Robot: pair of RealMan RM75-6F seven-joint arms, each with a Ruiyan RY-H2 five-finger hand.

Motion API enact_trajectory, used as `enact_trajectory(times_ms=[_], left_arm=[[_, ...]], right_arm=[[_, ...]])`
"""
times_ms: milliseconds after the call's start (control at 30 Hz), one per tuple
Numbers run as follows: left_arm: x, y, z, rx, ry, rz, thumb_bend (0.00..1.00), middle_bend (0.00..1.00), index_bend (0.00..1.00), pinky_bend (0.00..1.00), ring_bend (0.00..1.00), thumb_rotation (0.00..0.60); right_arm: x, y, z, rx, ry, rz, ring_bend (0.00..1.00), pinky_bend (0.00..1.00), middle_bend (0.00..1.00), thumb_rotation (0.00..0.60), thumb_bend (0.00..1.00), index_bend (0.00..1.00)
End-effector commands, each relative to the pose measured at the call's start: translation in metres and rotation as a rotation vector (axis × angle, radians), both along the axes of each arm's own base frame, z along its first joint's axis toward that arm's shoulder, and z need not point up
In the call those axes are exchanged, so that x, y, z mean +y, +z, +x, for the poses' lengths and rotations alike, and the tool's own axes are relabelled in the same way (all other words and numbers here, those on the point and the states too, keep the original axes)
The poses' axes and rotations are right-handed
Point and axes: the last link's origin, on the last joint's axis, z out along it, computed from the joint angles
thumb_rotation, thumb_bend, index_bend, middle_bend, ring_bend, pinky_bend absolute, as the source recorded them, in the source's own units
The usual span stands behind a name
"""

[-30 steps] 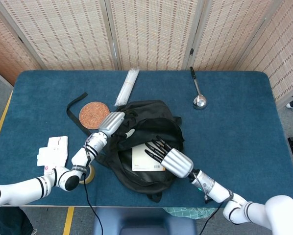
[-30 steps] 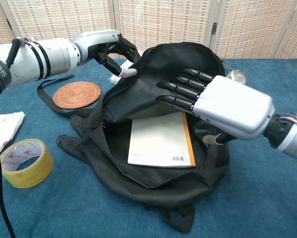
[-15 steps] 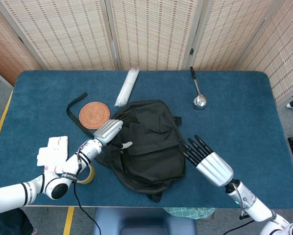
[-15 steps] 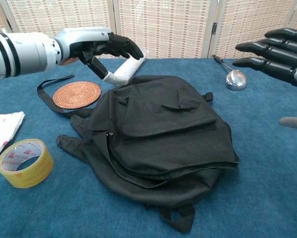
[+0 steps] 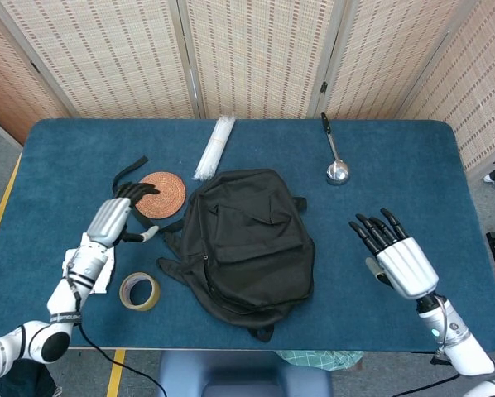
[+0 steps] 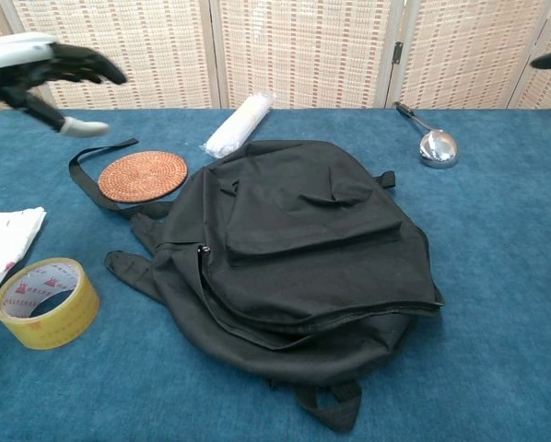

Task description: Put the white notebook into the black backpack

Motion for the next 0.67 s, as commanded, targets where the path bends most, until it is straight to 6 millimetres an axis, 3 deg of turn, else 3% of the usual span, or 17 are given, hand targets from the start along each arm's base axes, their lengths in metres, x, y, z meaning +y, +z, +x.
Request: enact_trajectory(times_ms=[33, 133, 333, 467, 533, 667], left_arm=[[-0.020, 0.019, -0.039, 0.074, 0.076, 0.082, 0.35, 0.19, 0.27, 0.00, 0.13, 0.600], [-0.042, 0.031, -0.064, 0.108, 0.132, 0.145, 0.35, 0.18, 0.26, 0.00, 0.12, 0.600], [-0.089, 0.042, -0.101, 0.184, 0.204, 0.230, 0.35, 0.16, 0.25, 0.00, 0.12, 0.600], [-0.107, 0.042, -0.109, 0.202, 0.219, 0.249, 0.35, 0.16, 0.24, 0.00, 0.11, 0.600], [-0.130, 0.043, -0.116, 0.220, 0.239, 0.265, 0.35, 0.16, 0.24, 0.00, 0.11, 0.600], [-0.154, 0.044, -0.115, 0.197, 0.246, 0.282, 0.35, 0.16, 0.23, 0.00, 0.11, 0.600]], right_arm=[[0.002, 0.010, -0.014, -0.007, -0.084, -0.006, 0.11, 0.03, 0.06, 0.600, 0.45, 0.01], [0.007, 0.016, -0.022, -0.036, -0.162, 0.000, 0.05, 0.00, 0.00, 0.600, 0.45, 0.00], [0.025, 0.032, -0.034, -0.075, -0.259, -0.060, 0.02, 0.00, 0.00, 0.600, 0.45, 0.00], [0.034, 0.037, -0.038, -0.070, -0.296, -0.088, 0.02, 0.00, 0.00, 0.600, 0.45, 0.00], [0.046, 0.041, -0.043, -0.085, -0.340, -0.121, 0.02, 0.00, 0.00, 0.600, 0.45, 0.00], [0.060, 0.041, -0.045, -0.104, -0.354, -0.155, 0.02, 0.00, 0.00, 0.600, 0.45, 0.00]])
